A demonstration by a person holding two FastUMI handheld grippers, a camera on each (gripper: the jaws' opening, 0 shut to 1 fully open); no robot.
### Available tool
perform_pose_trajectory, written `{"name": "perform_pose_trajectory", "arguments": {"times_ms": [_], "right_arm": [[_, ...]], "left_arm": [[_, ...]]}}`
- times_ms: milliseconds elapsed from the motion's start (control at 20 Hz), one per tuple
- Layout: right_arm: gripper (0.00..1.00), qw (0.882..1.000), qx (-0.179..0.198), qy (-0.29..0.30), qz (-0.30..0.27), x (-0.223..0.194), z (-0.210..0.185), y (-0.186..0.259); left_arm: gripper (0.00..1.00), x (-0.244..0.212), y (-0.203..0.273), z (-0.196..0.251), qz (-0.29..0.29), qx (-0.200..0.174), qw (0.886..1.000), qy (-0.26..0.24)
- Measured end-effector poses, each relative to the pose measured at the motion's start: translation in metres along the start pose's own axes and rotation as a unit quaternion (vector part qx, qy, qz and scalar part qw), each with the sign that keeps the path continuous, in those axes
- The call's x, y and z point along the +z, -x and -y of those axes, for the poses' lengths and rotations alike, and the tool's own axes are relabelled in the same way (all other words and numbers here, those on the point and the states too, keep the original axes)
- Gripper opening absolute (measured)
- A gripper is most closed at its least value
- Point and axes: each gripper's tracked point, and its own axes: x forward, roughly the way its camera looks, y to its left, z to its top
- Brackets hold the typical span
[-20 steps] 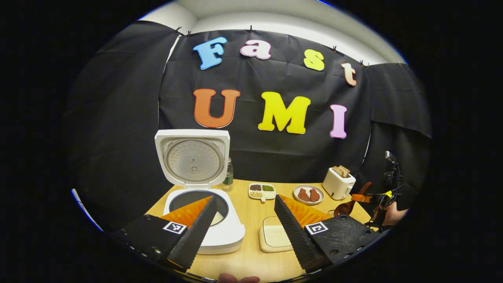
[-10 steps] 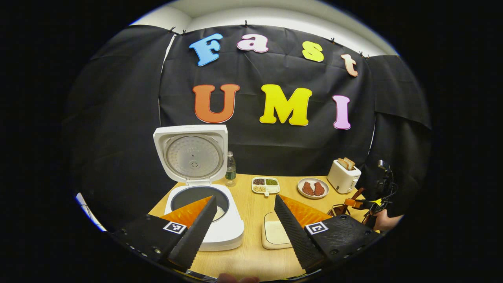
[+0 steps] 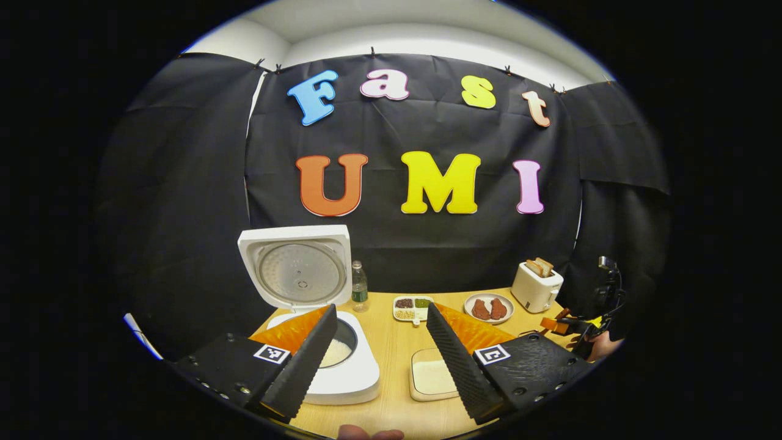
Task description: Close the left gripper, press the button to open the rice cooker; take a wooden spoon from the chopstick holder with the right hand, scoop a spoonful of rice and pour it into the rice cooker, then put the wooden spoon back into the chopstick holder.
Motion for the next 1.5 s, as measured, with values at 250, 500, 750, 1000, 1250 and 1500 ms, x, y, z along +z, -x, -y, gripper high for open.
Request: {"name": "perform_pose_trajectory", "arguments": {"times_ms": [250, 500, 750, 1000, 1250, 1500], "right_arm": [[0.90, 0.998, -0.014, -0.005, 0.057, 0.060, 0.004, 0.043], [0.94, 0.994, 0.023, -0.005, 0.108, 0.118, -0.037, 0.094], [1.00, 0.989, 0.065, -0.007, 0.130, 0.144, -0.086, 0.135], [1.00, 0.991, 0.049, 0.030, 0.124, 0.140, -0.101, 0.161], [1.00, 0.994, 0.028, 0.017, 0.102, 0.132, -0.105, 0.163], [1.00, 0.996, 0.038, -0.018, 0.084, 0.118, -0.116, 0.157]], "left_arm": [[0.95, 0.064, -0.014, -0.030, 0.053, 0.018, 0.998, -0.018], [0.94, 0.136, -0.046, -0.084, 0.085, 0.061, 0.994, -0.036], [0.84, 0.176, -0.117, -0.123, 0.086, 0.067, 0.993, -0.048], [0.95, 0.131, -0.199, -0.179, -0.007, 0.093, 0.995, -0.022], [0.96, 0.071, -0.252, -0.206, -0.130, 0.078, 0.988, 0.019], [0.95, 0.036, -0.256, -0.207, -0.200, 0.069, 0.976, 0.048]]}}
